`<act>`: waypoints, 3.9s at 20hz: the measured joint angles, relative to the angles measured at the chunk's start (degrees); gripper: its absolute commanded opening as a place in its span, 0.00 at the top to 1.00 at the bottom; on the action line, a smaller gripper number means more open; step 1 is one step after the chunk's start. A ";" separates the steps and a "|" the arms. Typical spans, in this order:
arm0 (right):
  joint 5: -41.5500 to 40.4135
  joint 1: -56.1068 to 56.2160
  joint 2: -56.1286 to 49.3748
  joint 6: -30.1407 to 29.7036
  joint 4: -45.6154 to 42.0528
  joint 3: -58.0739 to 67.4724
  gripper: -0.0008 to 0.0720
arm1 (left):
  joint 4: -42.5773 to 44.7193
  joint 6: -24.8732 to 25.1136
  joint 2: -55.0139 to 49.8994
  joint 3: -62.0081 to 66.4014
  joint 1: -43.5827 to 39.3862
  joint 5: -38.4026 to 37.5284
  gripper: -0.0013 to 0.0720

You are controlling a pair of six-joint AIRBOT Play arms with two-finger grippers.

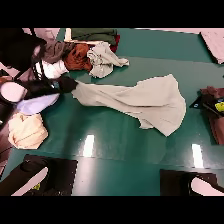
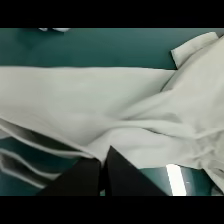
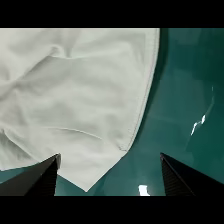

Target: Fold the shirts.

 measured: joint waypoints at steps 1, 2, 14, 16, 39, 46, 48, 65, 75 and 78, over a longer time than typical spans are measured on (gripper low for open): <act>0.15 -0.42 -1.38 -0.11 0.79 -0.02 0.03 | 2.58 -0.46 0.04 1.68 0.00 -1.27 0.95; 0.35 -0.72 -2.60 -0.33 1.70 -0.02 0.03 | 4.72 -0.79 0.09 2.97 0.00 -2.67 0.95; -4.24 1.07 -6.08 -5.35 10.19 -13.70 0.03 | 11.02 1.31 0.17 6.16 0.00 -10.80 0.95; -6.25 2.97 -4.96 -5.77 11.19 -17.16 0.03 | 11.06 1.38 0.17 6.19 -0.02 -11.02 0.95; -0.81 6.43 26.67 -0.52 -9.49 23.21 0.95 | 6.84 -0.31 4.11 34.05 -0.02 -30.12 0.95; 2.49 6.40 15.15 0.02 -10.91 63.87 0.95 | 2.73 -1.70 4.24 55.93 -0.02 -30.16 0.95; 1.09 6.54 12.81 0.02 -10.29 66.95 0.95 | 3.06 -1.38 3.21 56.81 -0.02 -30.40 0.95; -17.16 16.44 -14.29 0.50 -9.68 29.20 0.95 | 4.50 18.67 -26.21 18.14 0.00 -2.82 0.95; -8.81 14.84 -22.43 2.45 -8.76 27.36 0.95 | 8.55 22.99 -32.46 17.16 -0.02 -0.17 0.95; -7.39 13.66 -22.71 3.34 -10.01 24.06 0.95 | 11.89 21.09 -32.94 17.09 -0.02 -2.69 0.95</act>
